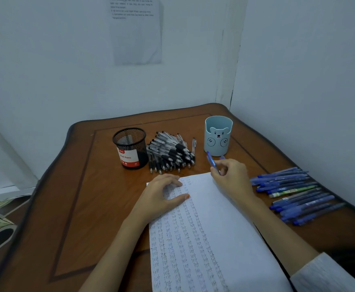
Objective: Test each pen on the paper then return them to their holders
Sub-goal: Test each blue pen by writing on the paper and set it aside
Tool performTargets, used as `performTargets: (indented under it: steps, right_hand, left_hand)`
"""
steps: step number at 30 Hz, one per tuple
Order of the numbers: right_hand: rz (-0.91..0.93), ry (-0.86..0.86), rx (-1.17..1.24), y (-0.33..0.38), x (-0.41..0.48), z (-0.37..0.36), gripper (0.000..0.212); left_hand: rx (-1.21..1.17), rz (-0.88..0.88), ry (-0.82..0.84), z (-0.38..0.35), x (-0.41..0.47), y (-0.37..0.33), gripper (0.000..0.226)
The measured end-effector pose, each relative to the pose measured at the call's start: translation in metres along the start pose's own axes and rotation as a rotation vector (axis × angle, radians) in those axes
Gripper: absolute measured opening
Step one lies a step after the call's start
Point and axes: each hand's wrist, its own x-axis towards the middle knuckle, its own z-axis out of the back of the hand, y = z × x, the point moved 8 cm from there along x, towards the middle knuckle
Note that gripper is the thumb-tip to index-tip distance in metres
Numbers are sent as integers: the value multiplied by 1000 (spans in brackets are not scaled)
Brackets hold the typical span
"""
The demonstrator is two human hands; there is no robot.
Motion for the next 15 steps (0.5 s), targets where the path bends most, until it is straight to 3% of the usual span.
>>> performTargets:
  steps: [4,8,15]
  right_hand:
    - [-13,-89,-222,-8,4,11,28]
    - [-19,-54,-379,-12,7,8,33]
    - [5,-61,-372,-11,4,14,29]
  left_hand:
    - [-6,1,-11,1,0,1,45]
    - [-12,13,-21,1,-1,1,47]
    - [-12,27,-27,1,-1,4,42]
